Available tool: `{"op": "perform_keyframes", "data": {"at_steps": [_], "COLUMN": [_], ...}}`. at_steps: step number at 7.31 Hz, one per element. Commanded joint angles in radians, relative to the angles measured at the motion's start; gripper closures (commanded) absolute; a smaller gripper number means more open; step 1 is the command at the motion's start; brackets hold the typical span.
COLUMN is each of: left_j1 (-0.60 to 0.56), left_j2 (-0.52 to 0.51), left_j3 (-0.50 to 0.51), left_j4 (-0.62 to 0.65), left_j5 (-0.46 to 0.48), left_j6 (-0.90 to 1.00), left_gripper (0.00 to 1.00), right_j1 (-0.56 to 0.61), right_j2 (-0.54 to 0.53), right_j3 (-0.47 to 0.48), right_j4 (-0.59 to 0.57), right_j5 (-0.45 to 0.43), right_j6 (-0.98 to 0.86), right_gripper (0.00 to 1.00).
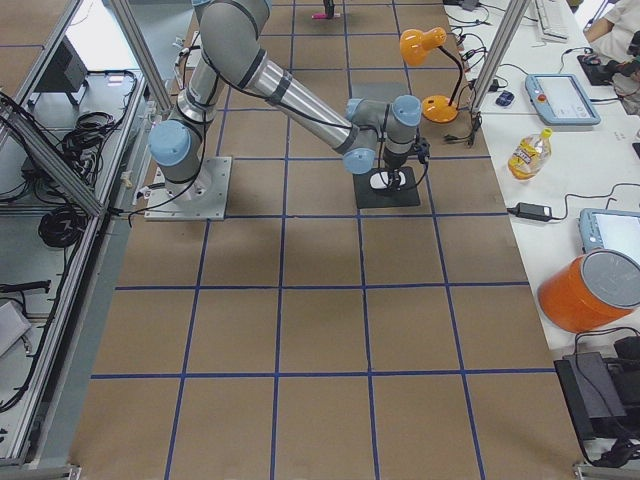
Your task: Place pen and mouse around notebook
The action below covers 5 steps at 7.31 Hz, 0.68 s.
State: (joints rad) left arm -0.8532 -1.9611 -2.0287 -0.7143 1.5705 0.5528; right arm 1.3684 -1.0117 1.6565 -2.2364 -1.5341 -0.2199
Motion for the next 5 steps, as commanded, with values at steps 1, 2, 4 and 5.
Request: {"op": "perform_keyframes", "data": {"at_steps": [1, 2, 4, 5], "left_j1": [-0.003, -0.001, -0.003, -0.003], "left_j2": [0.002, 0.005, 0.022, 0.025], "left_j3": [0.007, 0.007, 0.007, 0.008], "left_j4": [-0.001, -0.002, -0.011, -0.011], "left_j5": [0.012, 0.014, 0.013, 0.003], "left_j6": [0.004, 0.004, 0.002, 0.010], "left_gripper": [1.00, 1.00, 1.00, 1.00], "right_j1": [0.000, 0.000, 0.000, 0.000], "right_j2": [0.001, 0.001, 0.007, 0.013], "right_j3": [0.003, 0.005, 0.011, 0.009], "right_j4": [-0.006, 0.000, 0.006, 0.008], "right_j5": [0.000, -0.017, -0.046, -0.047], "right_j6": [0.033, 0.031, 0.034, 0.034], "right_gripper": [0.45, 0.40, 0.12, 0.05]}}
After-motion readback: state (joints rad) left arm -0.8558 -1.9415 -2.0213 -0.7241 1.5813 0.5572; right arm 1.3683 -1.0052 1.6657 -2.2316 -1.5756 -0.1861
